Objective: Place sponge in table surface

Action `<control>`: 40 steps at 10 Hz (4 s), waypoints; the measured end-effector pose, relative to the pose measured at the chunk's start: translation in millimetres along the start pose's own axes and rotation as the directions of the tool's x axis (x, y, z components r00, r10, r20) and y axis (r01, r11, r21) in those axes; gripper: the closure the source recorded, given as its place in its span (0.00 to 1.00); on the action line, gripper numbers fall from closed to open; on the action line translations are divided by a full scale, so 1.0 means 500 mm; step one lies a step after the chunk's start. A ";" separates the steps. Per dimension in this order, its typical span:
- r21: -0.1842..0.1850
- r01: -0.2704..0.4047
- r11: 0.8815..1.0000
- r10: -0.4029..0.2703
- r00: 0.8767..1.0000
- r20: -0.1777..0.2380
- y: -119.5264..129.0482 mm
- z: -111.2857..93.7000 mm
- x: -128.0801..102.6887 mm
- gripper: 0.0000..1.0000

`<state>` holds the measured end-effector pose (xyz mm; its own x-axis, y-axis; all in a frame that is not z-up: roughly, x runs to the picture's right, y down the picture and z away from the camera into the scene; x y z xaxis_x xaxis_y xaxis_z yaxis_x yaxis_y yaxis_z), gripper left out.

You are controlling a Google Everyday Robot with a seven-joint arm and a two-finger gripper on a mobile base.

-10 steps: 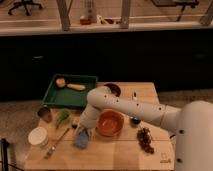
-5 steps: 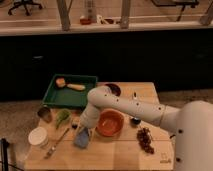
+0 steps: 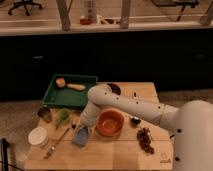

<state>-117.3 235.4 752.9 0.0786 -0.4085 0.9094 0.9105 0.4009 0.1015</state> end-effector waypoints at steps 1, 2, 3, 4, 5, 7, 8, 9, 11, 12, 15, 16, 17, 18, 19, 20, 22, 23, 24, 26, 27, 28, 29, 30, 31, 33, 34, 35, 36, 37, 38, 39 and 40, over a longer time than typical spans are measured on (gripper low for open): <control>-0.004 0.000 1.000 0.000 1.000 0.001 0.000 -0.004 0.001 0.20; -0.009 0.000 1.000 0.000 1.000 0.003 0.001 -0.005 0.001 0.20; -0.012 0.000 1.000 0.000 1.000 0.004 -0.001 -0.007 0.002 0.20; -0.017 0.000 1.000 0.000 1.000 0.004 -0.003 -0.010 0.002 0.20; -0.022 -0.001 1.000 0.001 1.000 0.005 -0.003 -0.012 0.002 0.20; -0.023 -0.005 1.000 0.005 1.000 0.004 -0.004 -0.017 0.003 0.20; -0.023 -0.008 1.000 0.008 1.000 0.003 -0.004 -0.020 0.003 0.20; -0.022 -0.012 1.000 0.012 1.000 0.003 -0.004 -0.021 0.004 0.20; -0.022 -0.021 1.000 0.021 1.000 0.002 -0.001 -0.026 0.005 0.20; -0.023 -0.023 0.999 0.023 1.000 0.002 0.000 -0.027 0.006 0.20; -0.026 -0.028 0.999 0.028 1.000 0.002 0.000 -0.031 0.004 0.20; -0.029 -0.029 0.999 0.029 1.000 0.002 0.000 -0.033 0.003 0.20; -0.030 -0.030 0.999 0.030 1.000 0.002 0.000 -0.035 0.003 0.20; -0.033 -0.030 0.999 0.031 1.000 0.003 0.000 -0.038 0.003 0.20; -0.034 -0.031 0.999 0.031 1.000 0.003 0.000 -0.040 0.004 0.20; -0.035 -0.031 0.999 0.031 1.000 0.005 -0.001 -0.041 0.004 0.20; -0.042 -0.030 0.999 0.030 1.000 0.007 0.001 -0.046 0.007 0.20; -0.045 -0.029 0.999 0.029 1.000 0.009 0.000 -0.048 0.008 0.20; -0.048 -0.027 0.998 0.028 1.000 0.011 0.000 -0.051 0.010 0.20; -0.054 -0.024 0.998 0.025 1.000 0.019 -0.003 -0.056 0.017 0.20; -0.056 -0.023 0.998 0.024 0.999 0.022 -0.004 -0.058 0.020 0.20; -0.060 -0.022 0.998 0.023 0.999 0.028 -0.004 -0.062 0.025 0.20; -0.062 -0.021 0.998 0.023 0.999 0.032 -0.004 -0.064 0.028 0.20; -0.063 -0.020 0.998 0.022 0.999 0.034 -0.005 -0.064 0.028 0.20; -0.063 -0.020 0.998 0.022 0.999 0.034 -0.004 -0.063 0.028 0.20; -0.064 -0.020 0.998 0.022 0.999 0.035 -0.004 -0.063 0.028 0.20; -0.064 -0.020 0.998 0.022 0.999 0.035 -0.004 -0.063 0.028 0.20; -0.064 -0.019 0.998 0.022 0.999 0.035 -0.004 -0.062 0.028 0.20; -0.064 -0.019 0.998 0.022 0.999 0.035 -0.004 -0.062 0.028 0.20; -0.064 -0.020 0.998 0.022 0.999 0.035 -0.004 -0.062 0.028 0.20; -0.064 -0.020 0.998 0.022 0.999 0.035 -0.004 -0.062 0.028 0.20; -0.064 -0.020 0.998 0.022 0.999 0.035 -0.004 -0.062 0.028 0.20; -0.064 -0.020 0.998 0.022 0.999 0.035 -0.004 -0.062 0.028 0.20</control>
<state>-105.2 203.3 752.8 0.0844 -0.3708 0.9249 0.9327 0.3559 0.0576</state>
